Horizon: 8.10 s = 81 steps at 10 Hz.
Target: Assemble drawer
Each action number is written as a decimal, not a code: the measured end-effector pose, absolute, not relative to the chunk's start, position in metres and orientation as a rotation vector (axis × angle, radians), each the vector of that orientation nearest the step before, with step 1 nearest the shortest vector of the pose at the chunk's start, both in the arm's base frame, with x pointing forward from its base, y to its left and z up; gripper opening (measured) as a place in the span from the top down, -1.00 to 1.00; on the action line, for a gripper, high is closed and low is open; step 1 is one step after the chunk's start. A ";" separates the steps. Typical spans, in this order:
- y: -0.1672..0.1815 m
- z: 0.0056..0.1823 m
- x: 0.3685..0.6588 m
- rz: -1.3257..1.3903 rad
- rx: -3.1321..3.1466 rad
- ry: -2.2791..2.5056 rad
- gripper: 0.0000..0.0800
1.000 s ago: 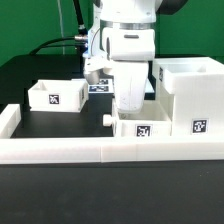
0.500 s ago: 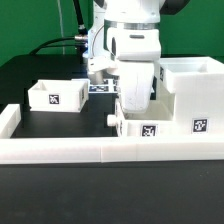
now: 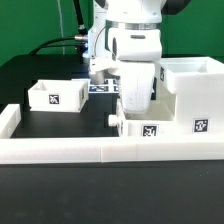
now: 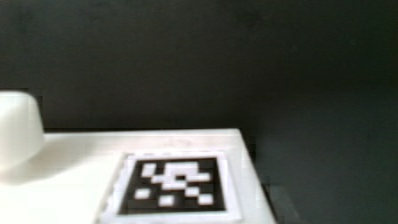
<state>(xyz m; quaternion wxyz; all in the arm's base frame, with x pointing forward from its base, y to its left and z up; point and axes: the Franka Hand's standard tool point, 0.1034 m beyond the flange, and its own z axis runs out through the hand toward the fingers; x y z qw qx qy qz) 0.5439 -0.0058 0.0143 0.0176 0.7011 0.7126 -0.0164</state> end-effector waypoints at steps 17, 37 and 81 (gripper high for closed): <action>0.005 0.021 0.551 -0.024 2.154 2.205 0.28; -0.054 0.023 0.584 0.185 2.271 2.330 -0.62; -0.114 0.065 0.496 0.217 2.988 1.023 -0.62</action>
Offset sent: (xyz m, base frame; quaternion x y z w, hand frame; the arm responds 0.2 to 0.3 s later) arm 0.0036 0.0108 -0.0004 0.0089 0.0030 -0.0171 0.9998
